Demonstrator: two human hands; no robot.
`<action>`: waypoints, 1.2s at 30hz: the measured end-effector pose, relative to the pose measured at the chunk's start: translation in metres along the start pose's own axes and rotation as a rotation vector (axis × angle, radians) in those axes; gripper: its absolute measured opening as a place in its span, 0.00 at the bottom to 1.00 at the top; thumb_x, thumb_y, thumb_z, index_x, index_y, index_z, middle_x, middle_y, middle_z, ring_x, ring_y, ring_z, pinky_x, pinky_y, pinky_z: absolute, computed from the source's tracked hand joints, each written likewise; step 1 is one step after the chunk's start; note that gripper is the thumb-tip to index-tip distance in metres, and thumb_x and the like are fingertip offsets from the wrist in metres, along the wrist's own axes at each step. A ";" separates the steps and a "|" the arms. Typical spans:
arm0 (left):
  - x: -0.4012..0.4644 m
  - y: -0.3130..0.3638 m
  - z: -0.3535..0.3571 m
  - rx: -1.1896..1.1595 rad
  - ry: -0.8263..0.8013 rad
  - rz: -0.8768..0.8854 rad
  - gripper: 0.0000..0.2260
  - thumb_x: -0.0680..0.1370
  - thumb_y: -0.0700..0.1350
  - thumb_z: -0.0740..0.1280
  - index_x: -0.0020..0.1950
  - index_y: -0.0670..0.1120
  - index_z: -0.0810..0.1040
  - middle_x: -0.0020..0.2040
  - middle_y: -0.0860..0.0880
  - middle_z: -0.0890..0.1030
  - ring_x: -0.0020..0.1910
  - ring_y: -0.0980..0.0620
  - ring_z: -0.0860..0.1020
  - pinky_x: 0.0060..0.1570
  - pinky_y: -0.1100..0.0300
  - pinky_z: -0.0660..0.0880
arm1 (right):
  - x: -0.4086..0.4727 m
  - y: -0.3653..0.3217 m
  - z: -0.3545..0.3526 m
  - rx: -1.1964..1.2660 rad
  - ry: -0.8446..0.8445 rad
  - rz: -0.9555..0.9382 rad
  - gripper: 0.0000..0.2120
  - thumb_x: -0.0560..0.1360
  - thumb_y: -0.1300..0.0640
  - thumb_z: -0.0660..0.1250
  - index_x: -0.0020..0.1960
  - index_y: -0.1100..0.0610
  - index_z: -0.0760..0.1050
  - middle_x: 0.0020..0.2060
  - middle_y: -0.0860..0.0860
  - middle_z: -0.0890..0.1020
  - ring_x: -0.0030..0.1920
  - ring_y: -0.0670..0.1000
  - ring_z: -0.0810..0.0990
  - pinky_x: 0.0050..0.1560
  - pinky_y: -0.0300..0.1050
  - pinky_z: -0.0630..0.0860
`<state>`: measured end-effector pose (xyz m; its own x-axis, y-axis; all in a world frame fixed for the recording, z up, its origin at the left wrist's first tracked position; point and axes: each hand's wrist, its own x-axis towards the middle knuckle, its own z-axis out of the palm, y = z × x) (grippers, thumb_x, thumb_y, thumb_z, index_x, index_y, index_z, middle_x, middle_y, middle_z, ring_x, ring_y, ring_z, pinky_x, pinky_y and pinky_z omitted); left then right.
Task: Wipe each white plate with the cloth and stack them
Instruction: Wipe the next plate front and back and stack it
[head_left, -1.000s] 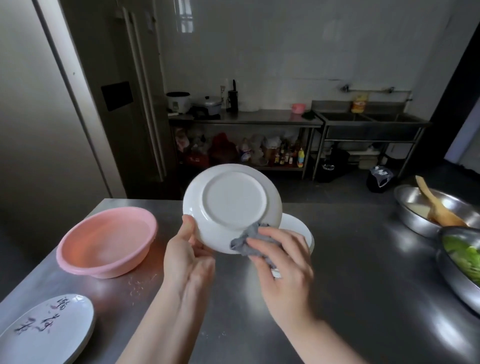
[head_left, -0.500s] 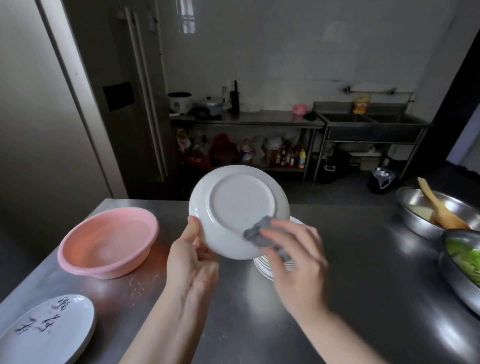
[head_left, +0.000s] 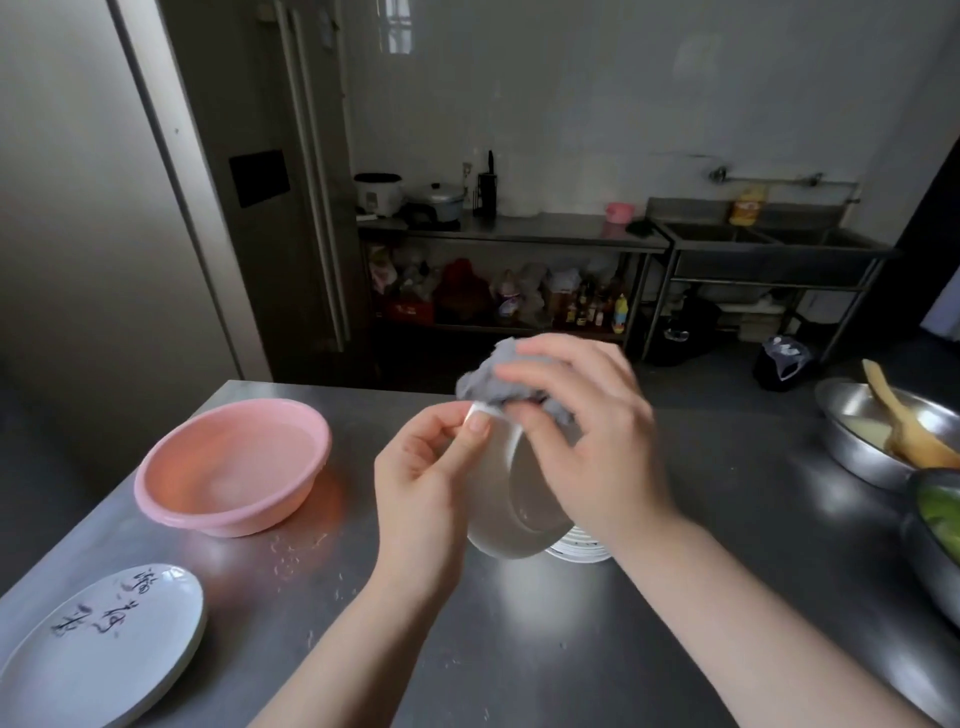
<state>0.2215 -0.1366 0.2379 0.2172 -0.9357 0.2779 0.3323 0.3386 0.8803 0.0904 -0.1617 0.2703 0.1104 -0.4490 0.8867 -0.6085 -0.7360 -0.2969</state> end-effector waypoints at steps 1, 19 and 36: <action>0.000 -0.001 -0.001 0.013 -0.011 0.009 0.08 0.73 0.45 0.70 0.45 0.41 0.82 0.40 0.42 0.83 0.39 0.50 0.79 0.40 0.61 0.76 | 0.000 0.000 0.000 -0.016 -0.037 -0.052 0.10 0.71 0.64 0.72 0.51 0.55 0.82 0.53 0.48 0.80 0.56 0.51 0.76 0.60 0.40 0.70; 0.013 -0.005 -0.019 -0.209 0.208 -0.253 0.08 0.80 0.42 0.64 0.51 0.41 0.82 0.42 0.50 0.84 0.38 0.56 0.81 0.38 0.65 0.76 | -0.077 0.034 0.002 0.088 0.173 0.574 0.11 0.71 0.64 0.71 0.50 0.52 0.79 0.49 0.41 0.77 0.53 0.47 0.78 0.54 0.30 0.68; 0.012 -0.034 -0.010 -0.073 0.266 -0.243 0.07 0.78 0.42 0.67 0.41 0.45 0.82 0.38 0.48 0.81 0.37 0.52 0.77 0.39 0.58 0.73 | -0.110 0.013 -0.001 0.128 0.142 0.490 0.10 0.70 0.58 0.72 0.50 0.49 0.82 0.52 0.42 0.80 0.54 0.46 0.79 0.53 0.33 0.73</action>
<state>0.2226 -0.1586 0.2077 0.3515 -0.9346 -0.0540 0.4660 0.1246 0.8760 0.0698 -0.1218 0.1692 -0.2762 -0.6894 0.6697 -0.4602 -0.5168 -0.7219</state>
